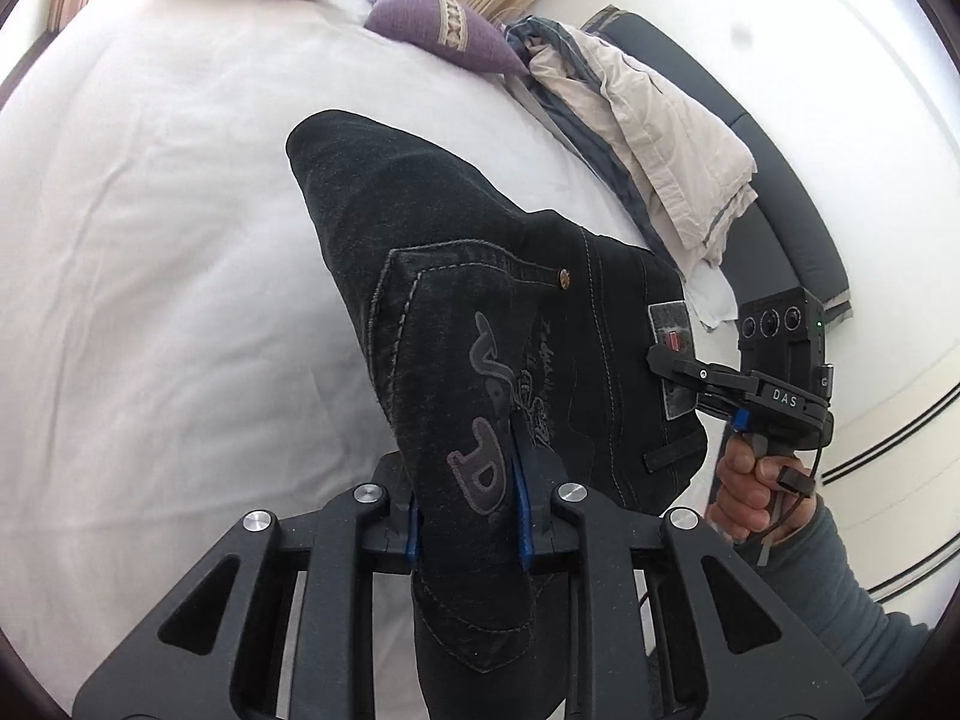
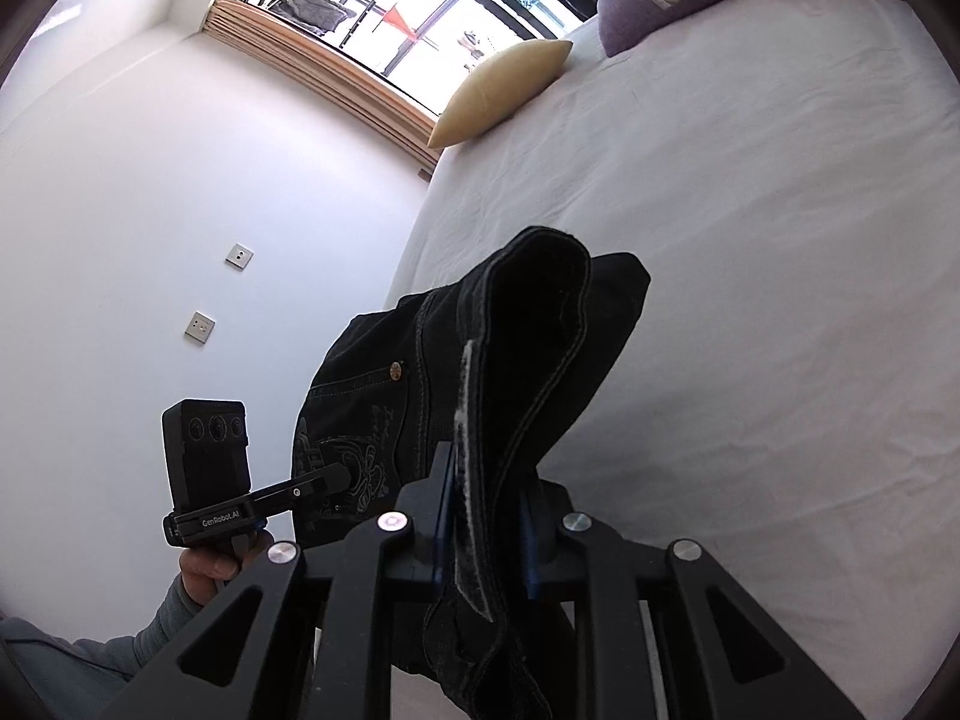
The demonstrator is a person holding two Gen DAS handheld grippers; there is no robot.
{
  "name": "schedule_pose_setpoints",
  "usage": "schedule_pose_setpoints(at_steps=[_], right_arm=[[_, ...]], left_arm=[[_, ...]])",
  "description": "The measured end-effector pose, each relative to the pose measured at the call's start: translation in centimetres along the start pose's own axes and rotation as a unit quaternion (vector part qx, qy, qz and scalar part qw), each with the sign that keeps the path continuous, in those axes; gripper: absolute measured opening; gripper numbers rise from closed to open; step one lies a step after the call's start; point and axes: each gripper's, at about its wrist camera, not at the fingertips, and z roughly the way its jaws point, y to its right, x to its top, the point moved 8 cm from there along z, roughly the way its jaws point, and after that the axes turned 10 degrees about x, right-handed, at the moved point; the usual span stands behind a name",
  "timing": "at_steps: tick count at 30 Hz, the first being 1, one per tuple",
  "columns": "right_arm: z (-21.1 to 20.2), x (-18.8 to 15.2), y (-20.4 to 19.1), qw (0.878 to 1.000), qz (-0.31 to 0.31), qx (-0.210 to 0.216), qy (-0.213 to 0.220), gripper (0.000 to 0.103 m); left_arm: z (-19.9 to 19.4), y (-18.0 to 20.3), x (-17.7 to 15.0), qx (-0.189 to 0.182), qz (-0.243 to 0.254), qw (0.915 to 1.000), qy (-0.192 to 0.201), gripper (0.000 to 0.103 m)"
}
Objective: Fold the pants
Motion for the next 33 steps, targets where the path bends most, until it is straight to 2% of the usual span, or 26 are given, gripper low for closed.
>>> schedule_pose_setpoints(at_steps=[3,7,11,13,14,15,16,18,19,21,23,24,25,26,27,29,31,33], right_arm=[[2.7,2.5,1.5,1.0,0.011,0.005,0.001,0.02],[6.4,4.4,3.7,1.0,0.022,0.002,-0.01,0.02],[8.9,4.0,7.5,0.998,0.054,-0.022,-0.025,0.021],[9.3,3.2,9.2,0.997,0.073,-0.026,-0.026,0.027],[9.3,2.7,10.0,0.996,0.083,-0.024,-0.021,0.037],[9.1,2.5,10.4,0.996,0.09,-0.008,-0.011,0.041],[8.8,2.1,10.4,0.996,0.09,0.004,-0.003,0.041],[8.2,1.9,10.3,0.996,0.092,0.011,0.007,0.045],[7.6,1.8,10.1,0.995,0.095,0.008,0.015,0.047],[5.4,1.6,9.6,0.994,0.099,-0.004,0.046,0.058],[2.7,1.3,8.6,0.993,0.086,-0.034,0.077,0.062],[1.5,1.0,7.5,0.992,0.068,-0.057,0.088,0.062],[0.1,0.6,6.2,0.99,0.045,-0.084,0.102,0.062],[-1.3,0.0,4.8,0.987,0.022,-0.11,0.117,0.065],[-2.5,-0.6,3.2,0.982,0.002,-0.137,0.131,0.075],[-4.7,-1.9,-0.7,0.969,-0.049,-0.184,0.159,0.084],[-6.7,-3.3,-5.4,0.952,-0.107,-0.218,0.188,0.087],[-8.7,-4.7,-10.1,0.93,-0.158,-0.243,0.227,0.103]], left_arm=[[0.6,-2.2,3.2,0.02,0.001,0.9998,0.007,0.02],[2.6,-6.1,5.9,0.039,-0.005,0.9992,0.0,0.021],[6.0,-10.0,5.9,0.053,-0.016,0.9982,-0.021,0.025],[7.5,-11.6,5.5,0.057,-0.024,0.9977,-0.029,0.033],[7.9,-12.2,5.2,0.056,-0.032,0.9976,-0.027,0.038],[8.0,-12.9,4.8,0.052,-0.041,0.9976,-0.021,0.05],[8.2,-13.5,4.7,0.043,-0.05,0.9977,-0.017,0.056],[7.9,-14.9,4.0,0.024,-0.064,0.9976,-0.009,0.056],[7.6,-15.2,3.9,0.029,-0.065,0.9974,-0.006,0.057],[6.1,-15.8,3.9,0.059,-0.06,0.9964,0.012,0.06],[3.5,-15.7,3.4,0.085,-0.048,0.9942,0.044,0.069],[2.0,-15.1,3.2,0.107,-0.037,0.9915,0.064,0.076],[0.3,-14.6,3.0,0.134,-0.025,0.9868,0.086,0.086],[-1.7,-13.7,2.5,0.156,-0.014,0.981,0.114,0.09],[-3.6,-12.5,2.2,0.17,-0.004,0.9751,0.143,0.1],[-7.4,-9.8,1.3,0.2,0.018,0.9603,0.194,0.103],[-11.6,-7.3,-0.3,0.255,0.042,0.9356,0.24,0.103],[-16.4,-4.1,-1.9,0.306,0.067,0.8993,0.305,0.103]])
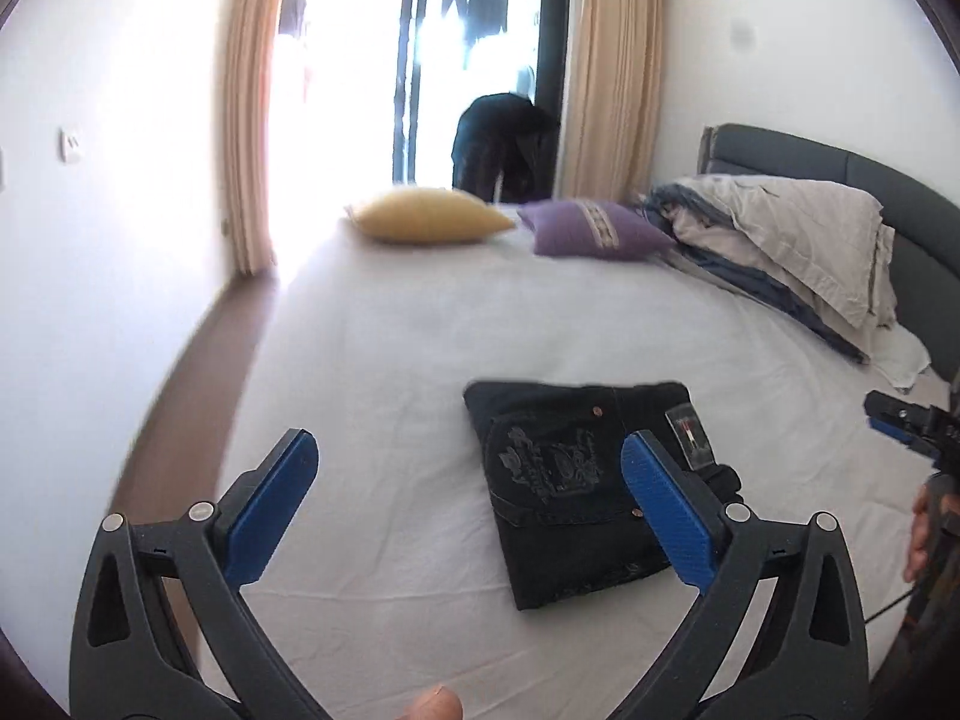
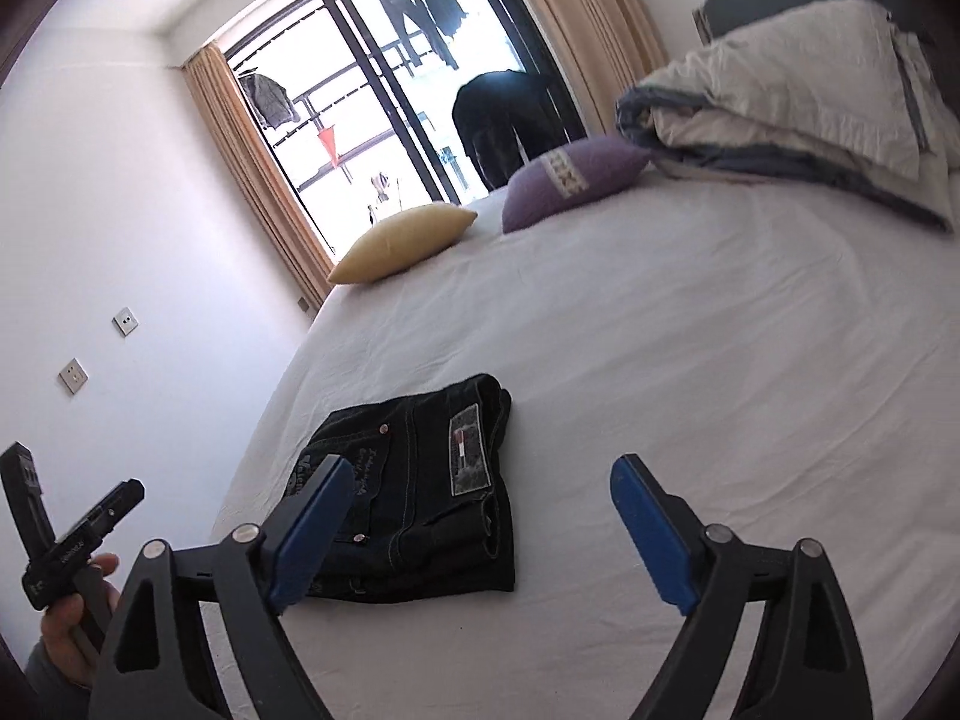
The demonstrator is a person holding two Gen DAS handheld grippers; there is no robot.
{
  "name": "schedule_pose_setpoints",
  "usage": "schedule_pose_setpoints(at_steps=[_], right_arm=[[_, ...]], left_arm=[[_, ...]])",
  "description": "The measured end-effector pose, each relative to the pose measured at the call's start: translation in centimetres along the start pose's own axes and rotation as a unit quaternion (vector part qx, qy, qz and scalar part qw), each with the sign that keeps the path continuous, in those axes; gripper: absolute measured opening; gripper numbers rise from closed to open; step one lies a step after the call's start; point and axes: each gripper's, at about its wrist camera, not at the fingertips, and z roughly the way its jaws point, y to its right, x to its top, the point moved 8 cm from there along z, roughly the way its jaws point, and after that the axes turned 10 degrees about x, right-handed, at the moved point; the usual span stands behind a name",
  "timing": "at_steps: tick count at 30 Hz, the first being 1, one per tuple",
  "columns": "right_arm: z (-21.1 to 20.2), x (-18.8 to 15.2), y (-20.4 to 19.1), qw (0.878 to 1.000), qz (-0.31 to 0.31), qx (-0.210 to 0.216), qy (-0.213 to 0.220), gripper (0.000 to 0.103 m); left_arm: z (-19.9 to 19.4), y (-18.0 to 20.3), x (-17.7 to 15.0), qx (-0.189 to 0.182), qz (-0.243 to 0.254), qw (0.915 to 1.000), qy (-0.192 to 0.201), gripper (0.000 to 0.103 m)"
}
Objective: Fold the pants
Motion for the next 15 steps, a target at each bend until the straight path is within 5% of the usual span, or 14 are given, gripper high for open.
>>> schedule_pose_setpoints(at_steps=[3,6,10,15], right_arm=[[-5.8,2.1,-4.7,0.995,-0.058,-0.004,0.076,0.103],[-10.1,3.6,-8.0,0.989,-0.091,-0.019,0.114,0.103],[-13.7,5.0,-11.5,0.984,-0.114,-0.017,0.136,0.103],[-15.4,3.6,-13.6,0.984,-0.136,-0.026,0.114,0.103]], left_arm=[[-8.0,1.3,3.0,0.063,0.029,0.9926,0.1,0.103],[-14.1,2.2,4.1,0.089,0.049,0.9852,0.138,0.103],[-18.9,3.1,4.2,0.063,0.041,0.9888,0.129,0.103],[-21.6,3.9,2.7,0.059,0.055,0.9925,0.092,0.103]])
